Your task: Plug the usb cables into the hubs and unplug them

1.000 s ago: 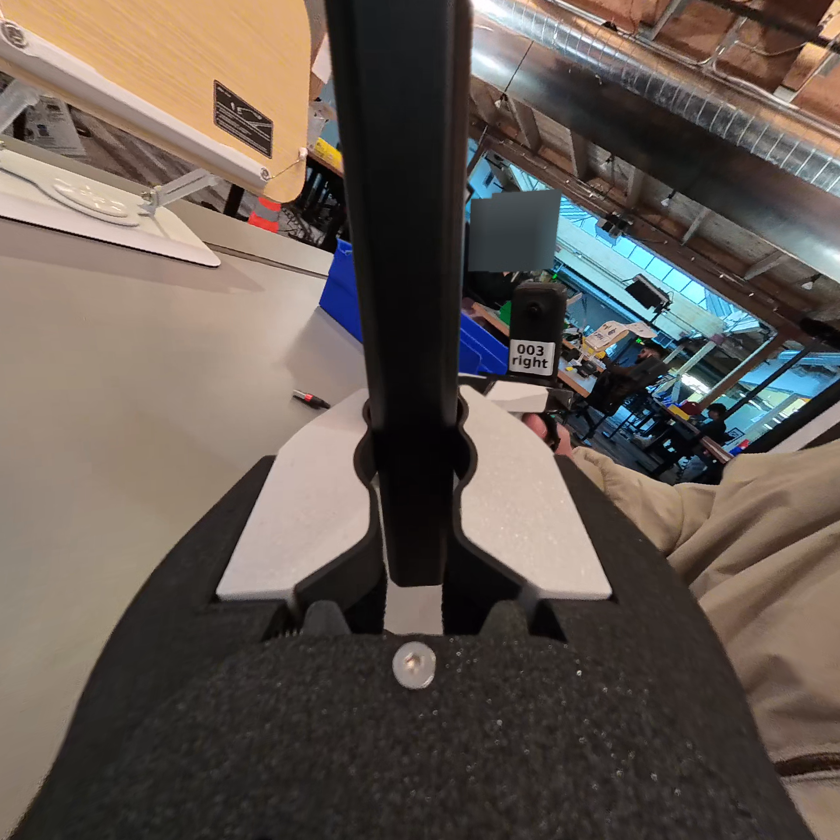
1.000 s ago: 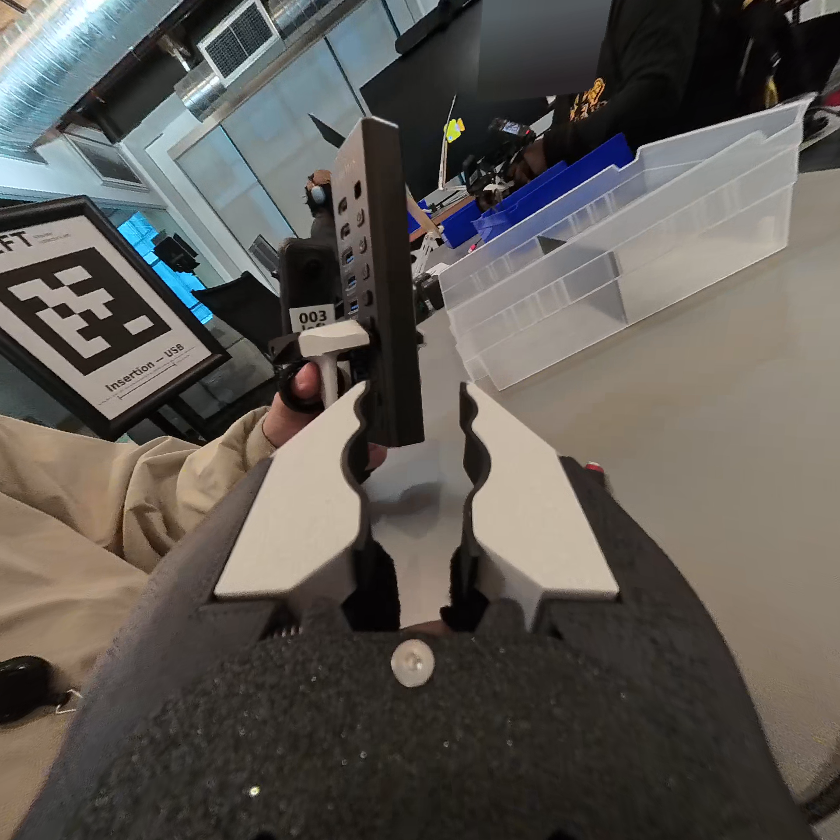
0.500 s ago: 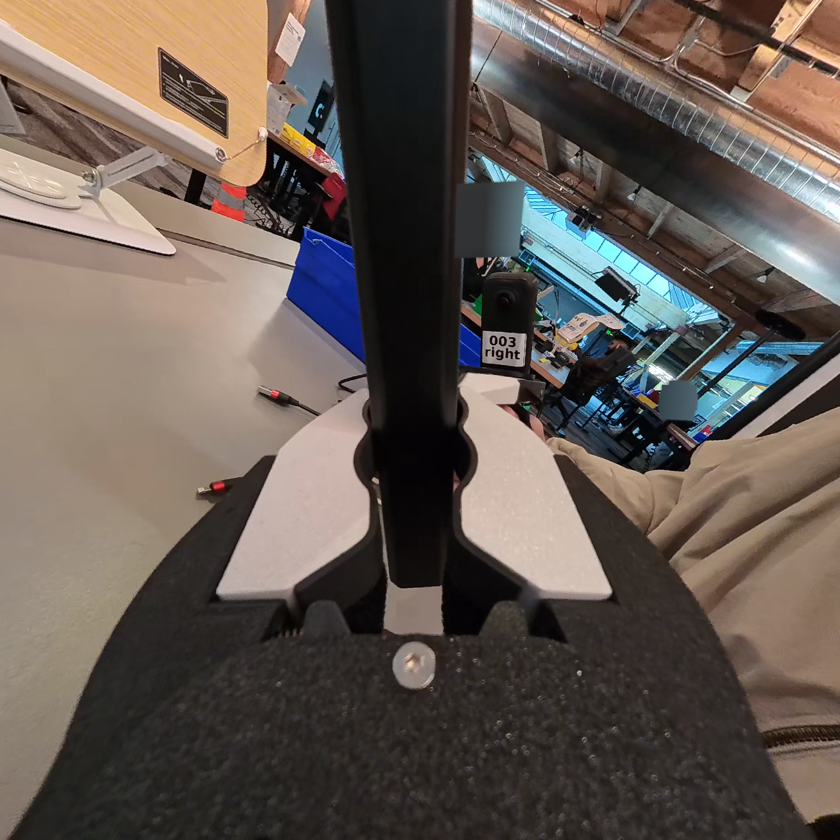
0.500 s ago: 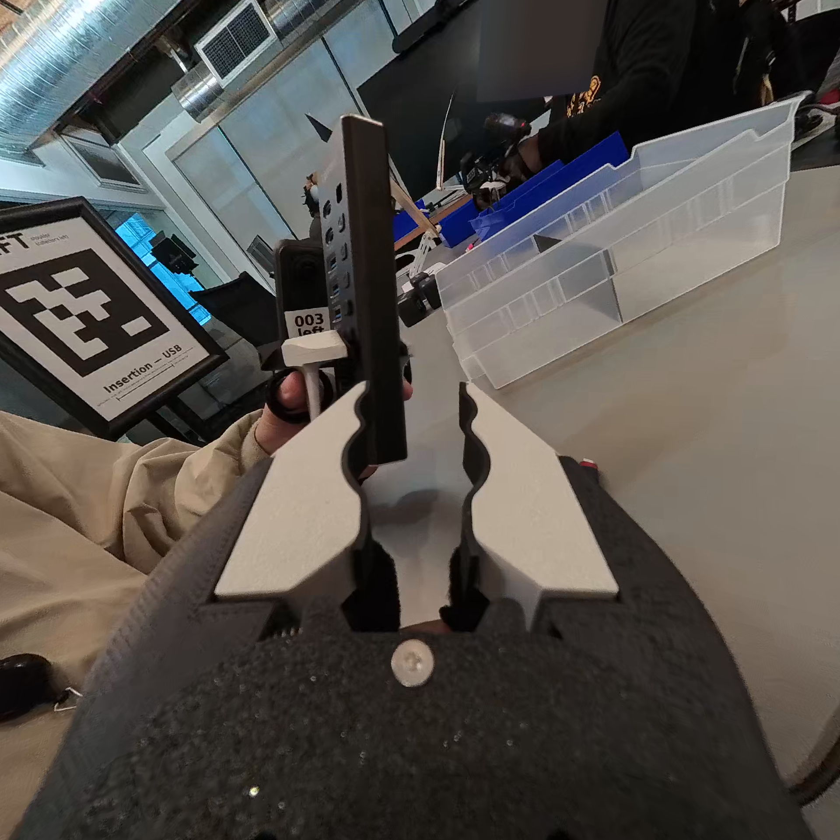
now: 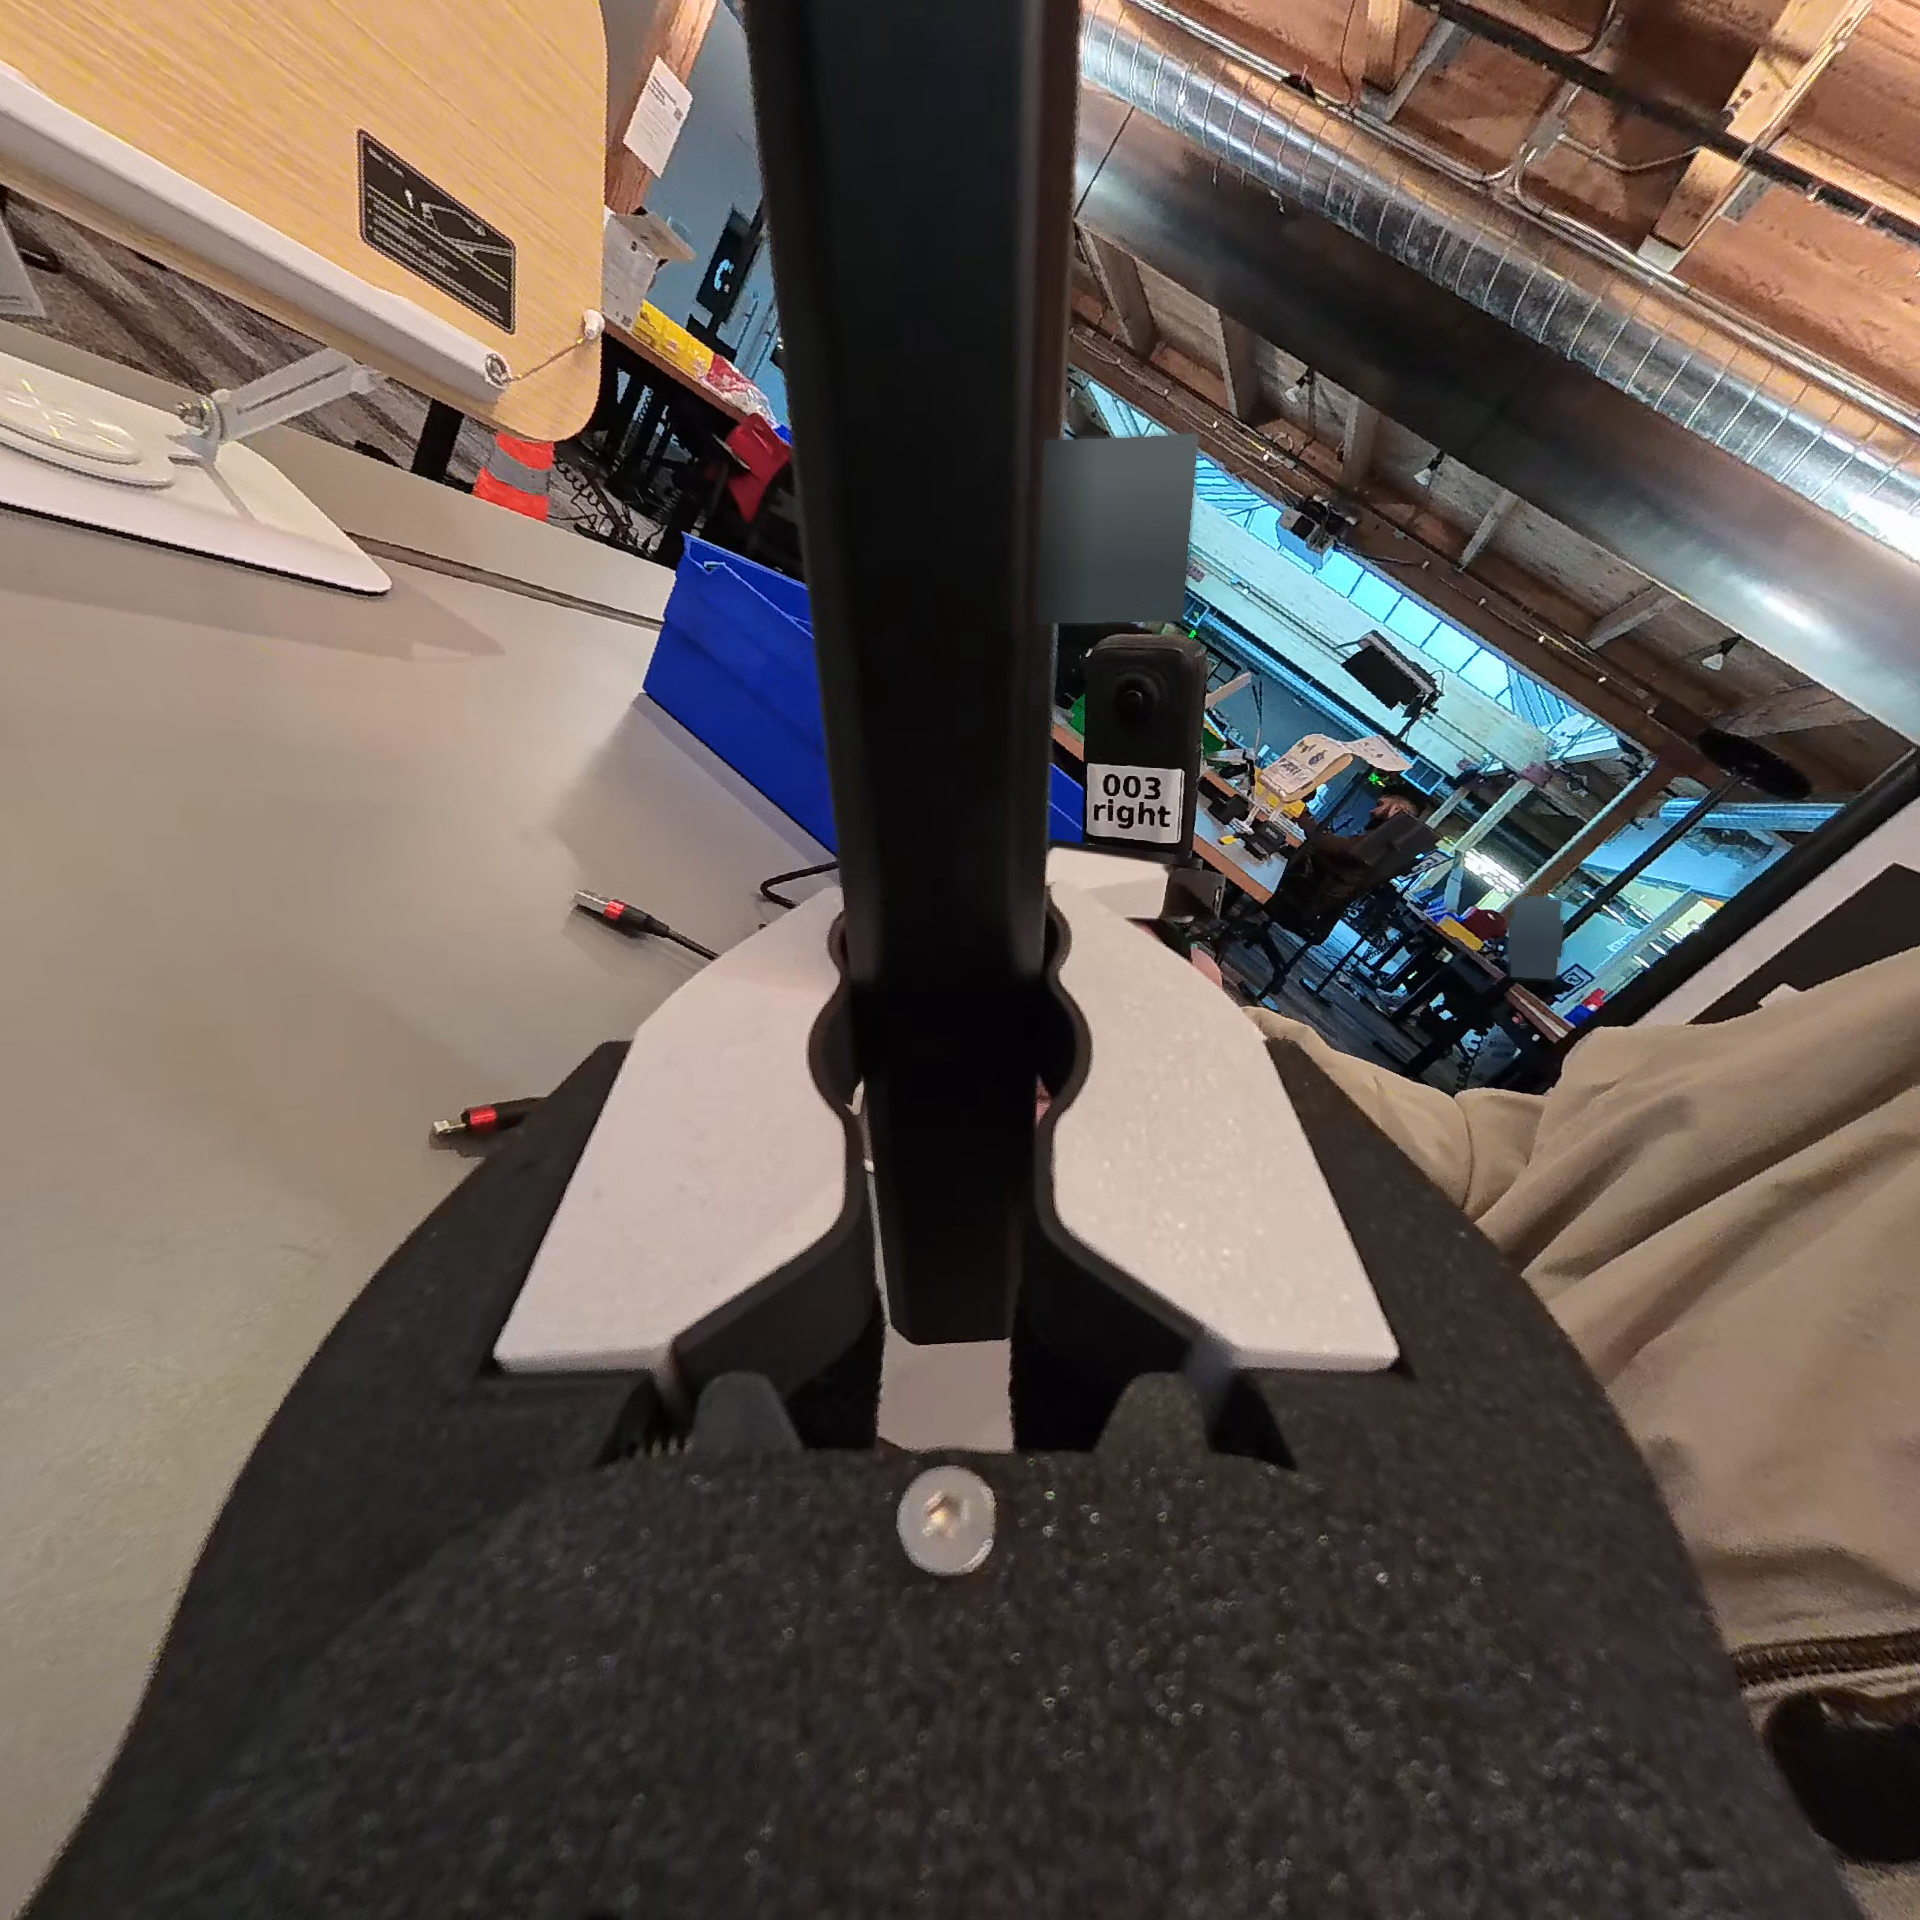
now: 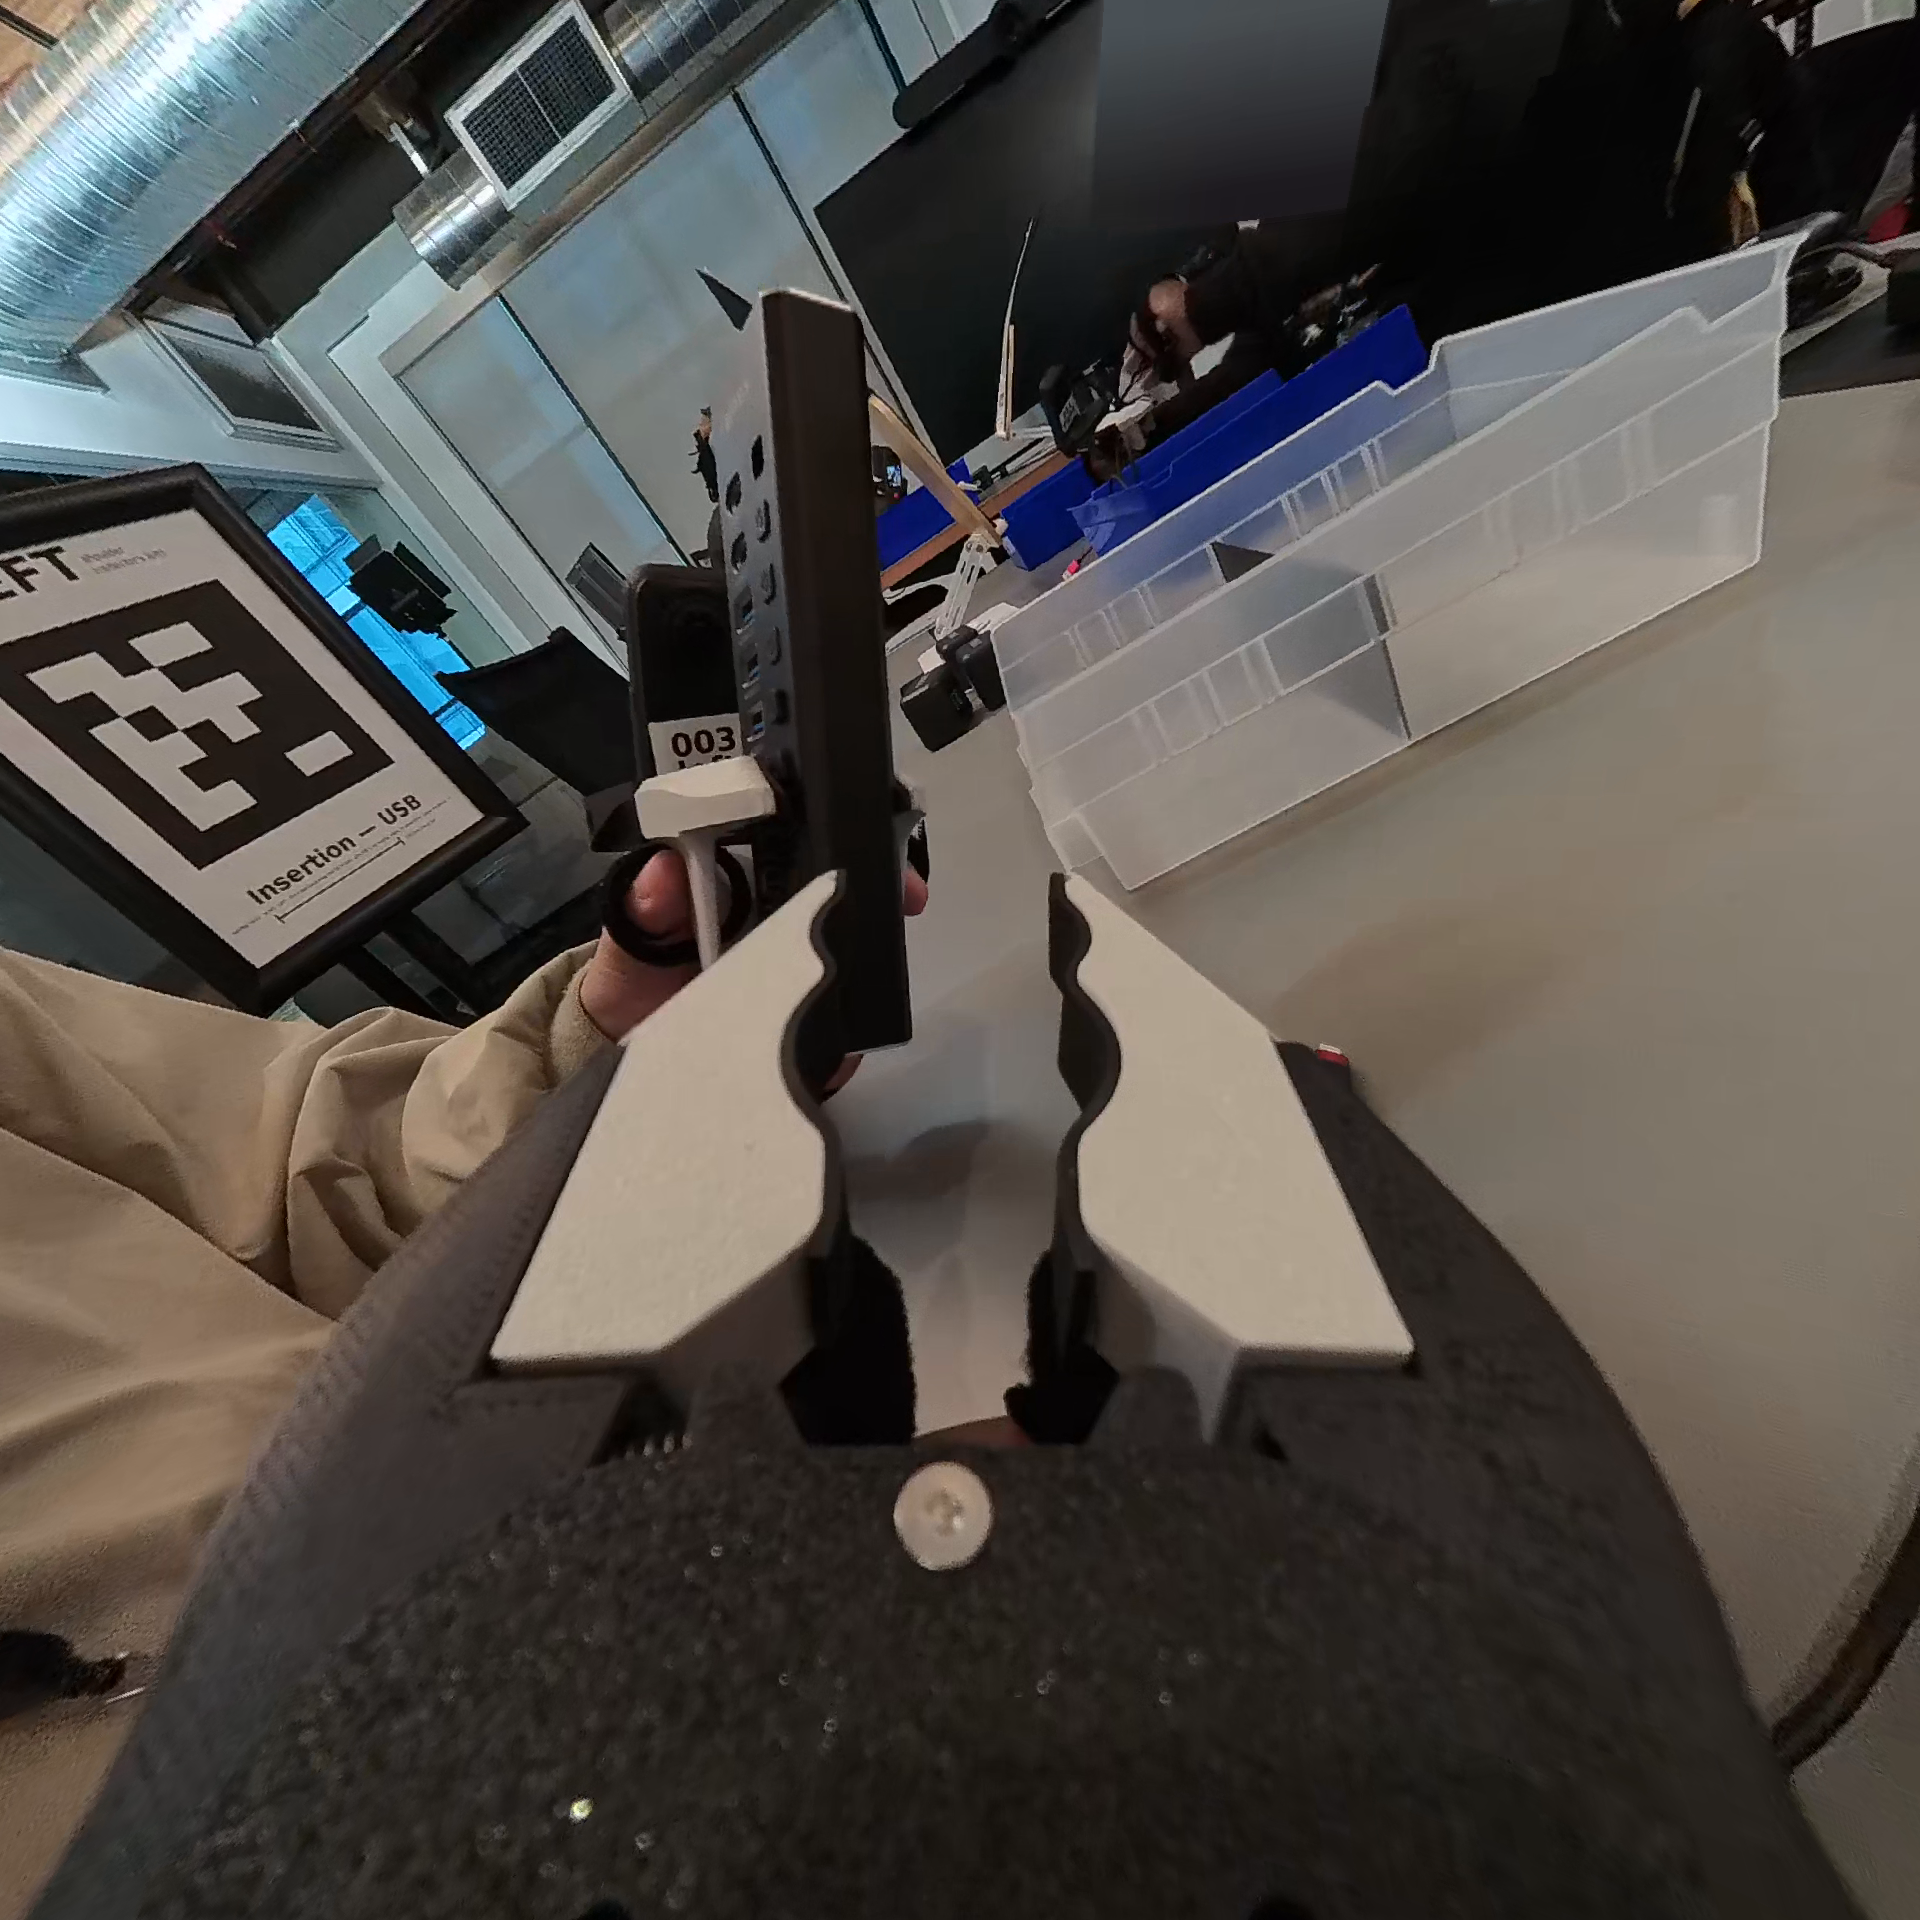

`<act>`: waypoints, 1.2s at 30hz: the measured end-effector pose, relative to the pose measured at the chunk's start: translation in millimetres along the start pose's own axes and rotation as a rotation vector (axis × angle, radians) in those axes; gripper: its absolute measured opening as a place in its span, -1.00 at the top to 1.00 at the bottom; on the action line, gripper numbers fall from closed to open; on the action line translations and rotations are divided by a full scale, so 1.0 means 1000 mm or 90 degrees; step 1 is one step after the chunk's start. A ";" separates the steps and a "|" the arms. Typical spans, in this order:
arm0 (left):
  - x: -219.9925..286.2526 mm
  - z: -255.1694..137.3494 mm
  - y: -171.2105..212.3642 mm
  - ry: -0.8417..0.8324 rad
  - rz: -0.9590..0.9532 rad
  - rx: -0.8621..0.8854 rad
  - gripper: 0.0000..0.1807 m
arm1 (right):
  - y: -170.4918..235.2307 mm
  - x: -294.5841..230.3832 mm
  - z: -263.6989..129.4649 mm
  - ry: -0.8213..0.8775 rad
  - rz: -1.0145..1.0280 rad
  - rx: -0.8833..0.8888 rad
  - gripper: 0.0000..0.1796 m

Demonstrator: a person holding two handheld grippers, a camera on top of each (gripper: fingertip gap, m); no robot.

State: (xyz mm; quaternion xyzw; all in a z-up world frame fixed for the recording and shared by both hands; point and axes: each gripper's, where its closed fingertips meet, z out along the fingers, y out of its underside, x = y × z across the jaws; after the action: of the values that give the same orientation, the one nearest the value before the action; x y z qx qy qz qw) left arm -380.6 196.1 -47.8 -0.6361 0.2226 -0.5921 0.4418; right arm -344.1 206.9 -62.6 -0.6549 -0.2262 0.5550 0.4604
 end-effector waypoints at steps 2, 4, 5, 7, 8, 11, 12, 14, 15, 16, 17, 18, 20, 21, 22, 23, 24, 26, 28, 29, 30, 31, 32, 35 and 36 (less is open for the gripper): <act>-0.001 0.001 0.000 -0.001 -0.001 -0.002 0.67 | 0.000 0.001 -0.001 -0.001 0.008 0.001 0.59; -0.001 0.002 0.000 -0.001 -0.002 -0.002 0.67 | 0.000 0.003 -0.001 -0.001 0.016 -0.001 0.59; -0.001 0.002 0.000 0.000 -0.002 -0.002 0.67 | 0.000 0.004 -0.001 -0.001 0.018 -0.001 0.59; -0.002 0.001 0.000 -0.003 0.001 -0.002 0.67 | 0.001 0.004 -0.001 0.001 0.015 -0.003 0.59; -0.002 0.001 0.000 -0.006 0.003 -0.001 0.67 | 0.001 0.005 -0.001 0.005 0.008 -0.006 0.59; -0.006 -0.004 -0.004 -0.033 0.024 0.009 0.67 | 0.001 0.017 -0.006 0.052 -0.029 -0.024 0.59; -0.007 -0.006 -0.006 -0.044 0.034 0.015 0.67 | -0.001 0.023 -0.009 0.074 -0.046 -0.031 0.59; -0.011 -0.014 -0.014 -0.076 0.059 0.033 0.67 | -0.004 0.044 -0.020 0.152 -0.077 -0.055 0.59; -0.014 -0.018 -0.017 -0.095 0.072 0.041 0.67 | -0.003 0.056 -0.027 0.200 -0.092 -0.075 0.58; -0.018 -0.021 -0.020 -0.115 0.085 0.047 0.67 | 0.000 0.068 -0.034 0.244 -0.107 -0.100 0.59; -0.021 -0.025 -0.023 -0.134 0.095 0.051 0.67 | 0.005 0.078 -0.041 0.285 -0.116 -0.125 0.58; -0.025 -0.027 -0.024 -0.150 0.103 0.051 0.66 | 0.009 0.082 -0.042 0.297 -0.125 -0.145 0.58; -0.031 -0.030 -0.025 -0.167 0.105 0.051 0.66 | 0.024 0.075 -0.032 0.265 -0.128 -0.208 0.58; -0.033 -0.030 -0.026 -0.168 0.099 0.053 0.66 | 0.035 0.066 -0.025 0.234 -0.134 -0.256 0.57; -0.034 -0.030 -0.026 -0.167 0.091 0.056 0.66 | 0.043 0.060 -0.018 0.219 -0.158 -0.299 0.58; -0.036 -0.030 -0.026 -0.166 0.085 0.057 0.66 | 0.045 0.059 -0.012 0.229 -0.200 -0.329 0.58; -0.037 -0.030 -0.026 -0.163 0.079 0.056 0.66 | 0.046 0.062 -0.007 0.251 -0.241 -0.359 0.58; -0.038 -0.029 -0.025 -0.160 0.071 0.050 0.66 | 0.049 0.074 -0.010 0.292 -0.304 -0.454 0.59; -0.040 -0.029 -0.023 -0.158 0.063 0.044 0.67 | 0.029 0.091 -0.023 0.349 -0.318 -0.443 0.70; -0.040 -0.029 -0.022 -0.154 0.056 0.043 0.66 | 0.018 0.099 -0.032 0.367 -0.285 -0.418 0.72; -0.039 -0.029 -0.021 -0.147 0.048 0.042 0.67 | 0.010 0.108 -0.041 0.376 -0.234 -0.399 0.72; -0.040 -0.029 -0.020 -0.144 0.041 0.040 0.67 | 0.008 0.117 -0.048 0.381 -0.175 -0.386 0.70; -0.041 -0.028 -0.019 -0.144 0.036 0.040 0.66 | 0.010 0.128 -0.055 0.396 -0.127 -0.384 0.69; -0.045 -0.024 -0.015 -0.153 0.034 0.028 0.67 | 0.024 0.153 -0.067 0.468 -0.097 -0.400 0.67; -0.045 -0.023 -0.014 -0.156 0.036 0.021 0.67 | 0.030 0.155 -0.068 0.483 -0.090 -0.409 0.68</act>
State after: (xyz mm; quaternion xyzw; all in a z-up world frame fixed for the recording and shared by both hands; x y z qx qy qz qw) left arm -414.6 233.0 -63.6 -0.6897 0.1750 -0.5006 0.4931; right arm -243.7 293.9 -171.3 -0.9024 -0.2458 0.1476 0.3218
